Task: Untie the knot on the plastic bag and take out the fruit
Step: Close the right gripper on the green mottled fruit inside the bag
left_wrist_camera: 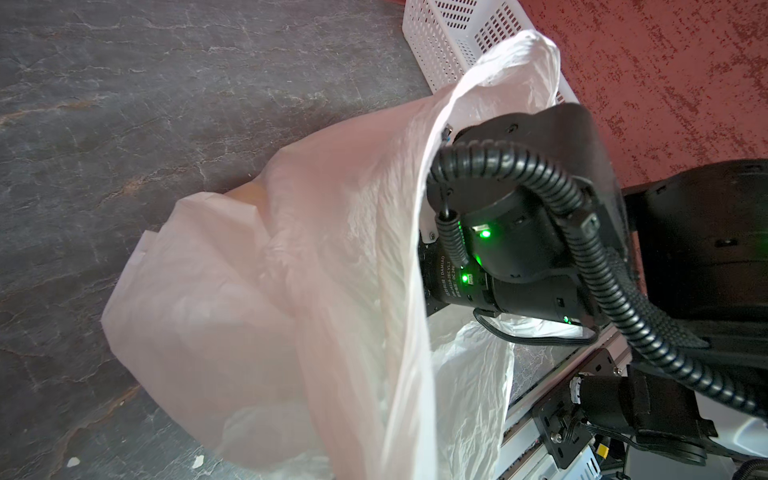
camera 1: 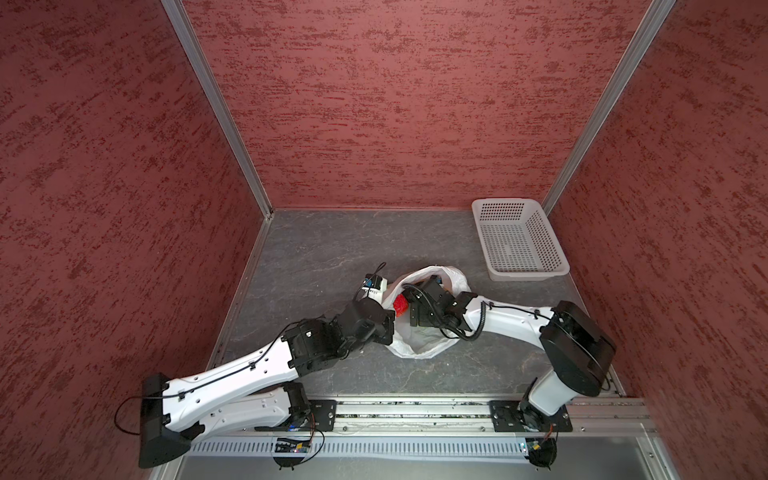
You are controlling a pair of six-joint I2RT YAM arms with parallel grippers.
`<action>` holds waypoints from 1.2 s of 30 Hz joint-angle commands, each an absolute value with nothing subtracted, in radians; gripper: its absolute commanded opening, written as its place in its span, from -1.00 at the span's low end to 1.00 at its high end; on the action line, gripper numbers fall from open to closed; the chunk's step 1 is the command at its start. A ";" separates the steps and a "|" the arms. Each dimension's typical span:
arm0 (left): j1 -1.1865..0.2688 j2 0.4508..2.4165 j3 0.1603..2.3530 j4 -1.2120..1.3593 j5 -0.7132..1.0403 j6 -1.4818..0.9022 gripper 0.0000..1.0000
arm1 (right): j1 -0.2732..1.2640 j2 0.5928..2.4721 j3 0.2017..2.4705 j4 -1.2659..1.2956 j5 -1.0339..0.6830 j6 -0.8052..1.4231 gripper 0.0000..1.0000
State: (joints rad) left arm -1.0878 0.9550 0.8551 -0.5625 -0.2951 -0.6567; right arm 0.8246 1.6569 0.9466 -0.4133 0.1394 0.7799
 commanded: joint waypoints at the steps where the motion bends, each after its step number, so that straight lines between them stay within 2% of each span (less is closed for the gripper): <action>1: -1.084 0.940 0.830 -0.532 -0.292 -0.645 -1.00 | 0.819 1.683 0.985 -0.391 0.179 0.754 0.82; 5: -1.085 0.946 0.815 -0.518 -0.290 -0.649 -1.00 | 0.819 1.681 0.992 -0.381 0.170 0.737 0.32; 11: -1.083 0.951 0.828 -0.502 -0.310 -0.647 -1.00 | 0.819 1.632 0.969 -0.362 0.119 0.701 0.17; 17: -1.058 0.950 0.854 -0.503 -0.306 -0.638 -1.00 | 0.819 1.517 0.940 -0.342 0.015 0.648 0.06; 25: -1.035 0.954 0.842 -0.481 -0.286 -0.638 -1.00 | 0.821 1.466 0.961 -0.349 -0.108 0.597 0.04; 36: -1.015 0.961 0.841 -0.473 -0.284 -0.634 -1.00 | 0.861 1.459 1.040 -0.427 -0.140 0.558 0.03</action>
